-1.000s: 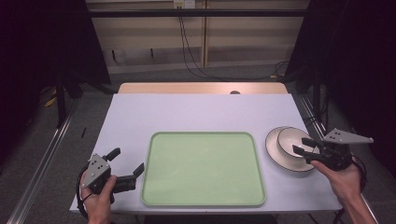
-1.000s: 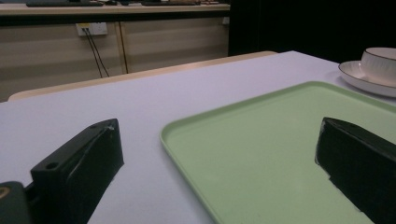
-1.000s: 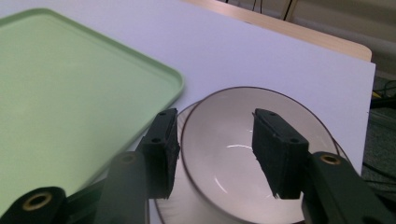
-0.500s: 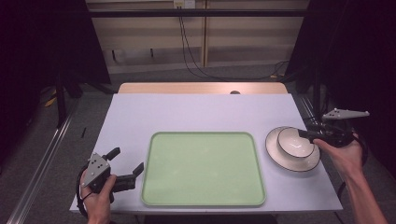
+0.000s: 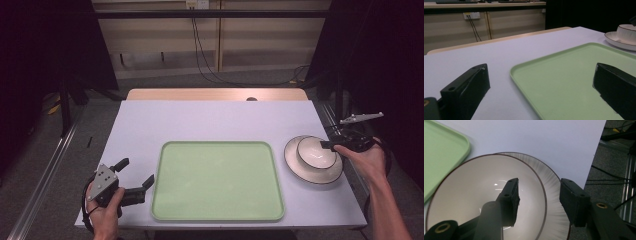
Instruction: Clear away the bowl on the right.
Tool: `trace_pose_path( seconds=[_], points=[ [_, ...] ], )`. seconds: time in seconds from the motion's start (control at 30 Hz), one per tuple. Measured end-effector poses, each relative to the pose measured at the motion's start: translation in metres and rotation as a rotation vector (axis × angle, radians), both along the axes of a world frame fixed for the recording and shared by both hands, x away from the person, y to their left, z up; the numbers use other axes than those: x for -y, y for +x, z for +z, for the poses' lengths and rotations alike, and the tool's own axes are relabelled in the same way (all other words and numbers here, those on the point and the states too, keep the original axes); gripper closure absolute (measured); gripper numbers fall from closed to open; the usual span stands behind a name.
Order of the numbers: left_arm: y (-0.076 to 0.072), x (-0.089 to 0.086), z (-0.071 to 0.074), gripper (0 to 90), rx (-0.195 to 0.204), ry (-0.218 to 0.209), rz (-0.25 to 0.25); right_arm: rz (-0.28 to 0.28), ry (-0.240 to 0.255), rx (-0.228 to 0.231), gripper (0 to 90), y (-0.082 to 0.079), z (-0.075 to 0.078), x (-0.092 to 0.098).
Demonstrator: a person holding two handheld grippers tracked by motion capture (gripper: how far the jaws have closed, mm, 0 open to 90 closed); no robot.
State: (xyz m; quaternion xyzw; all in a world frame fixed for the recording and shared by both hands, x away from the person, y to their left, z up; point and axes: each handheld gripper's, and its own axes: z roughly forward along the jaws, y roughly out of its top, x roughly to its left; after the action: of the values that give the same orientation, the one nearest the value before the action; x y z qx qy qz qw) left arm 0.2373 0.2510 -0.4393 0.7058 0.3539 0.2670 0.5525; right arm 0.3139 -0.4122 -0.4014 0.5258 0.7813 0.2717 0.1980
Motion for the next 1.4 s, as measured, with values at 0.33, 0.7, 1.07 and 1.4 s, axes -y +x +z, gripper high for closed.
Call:
trace_pose_path(
  seconds=[0.33, 0.7, 1.07, 1.4],
  points=[
    [0.000, -0.001, 0.000, 0.9, 0.001, 0.001, 0.004, -0.021, -0.014, -0.089, 50.2, 0.007, -0.011, 0.003],
    [0.000, -0.001, 0.000, 0.9, 0.003, 0.007, 0.002, -0.039, -0.003, -0.148, 59.5, 0.015, -0.026, 0.006],
    [-0.001, -0.001, 0.000, 0.9, -0.001, 0.003, -0.001, -0.014, 0.000, -0.206, 76.5, 0.022, -0.030, -0.003],
    [0.000, -0.001, 0.000, 0.9, 0.000, 0.007, -0.002, -0.047, 0.072, -0.206, 83.6, 0.021, -0.029, 0.000]
  ],
)
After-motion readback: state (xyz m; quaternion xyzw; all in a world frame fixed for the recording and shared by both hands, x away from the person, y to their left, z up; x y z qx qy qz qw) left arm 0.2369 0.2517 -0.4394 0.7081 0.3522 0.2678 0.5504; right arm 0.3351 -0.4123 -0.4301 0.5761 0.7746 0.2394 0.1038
